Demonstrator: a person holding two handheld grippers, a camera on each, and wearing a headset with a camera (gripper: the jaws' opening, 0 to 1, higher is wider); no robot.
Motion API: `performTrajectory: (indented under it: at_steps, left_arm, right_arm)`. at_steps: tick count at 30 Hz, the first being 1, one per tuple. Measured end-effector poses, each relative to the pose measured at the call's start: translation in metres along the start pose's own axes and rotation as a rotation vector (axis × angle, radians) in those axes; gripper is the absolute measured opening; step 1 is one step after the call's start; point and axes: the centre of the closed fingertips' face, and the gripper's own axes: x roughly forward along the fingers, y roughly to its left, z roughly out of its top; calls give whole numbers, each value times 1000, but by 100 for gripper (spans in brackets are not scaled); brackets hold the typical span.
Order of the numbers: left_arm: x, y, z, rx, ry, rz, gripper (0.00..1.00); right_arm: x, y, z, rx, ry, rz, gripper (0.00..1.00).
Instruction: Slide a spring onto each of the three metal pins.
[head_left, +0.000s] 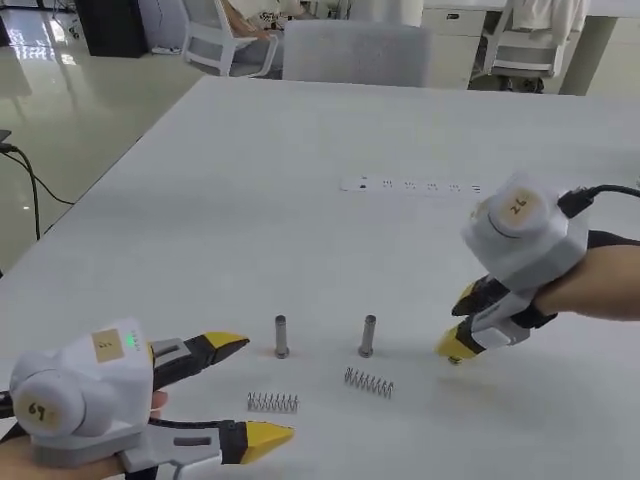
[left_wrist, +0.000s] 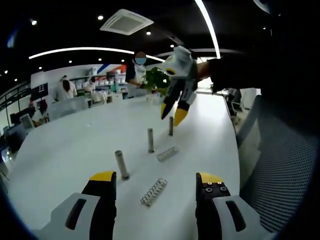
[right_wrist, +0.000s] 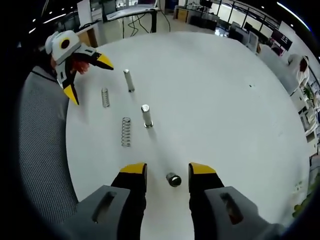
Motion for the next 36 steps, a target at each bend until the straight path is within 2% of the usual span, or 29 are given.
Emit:
performTrajectory:
  at_steps: [7,12,24,36]
  left_arm:
    - [-1,1,0,0,-2,4,59]
    - [-1,1,1,0,-3,4,58]
    - [-1,-1,3,3,-7,-3,57]
    - [0,-5,6,5,-14,-14,55]
  right_arm:
    - [1,15,21,-39,-28,26,31]
    - [8,26,26,-60,-20,49,31]
    - [29,52,24,-66,5,98,26]
    - [46,62,17,-57,33,115,20]
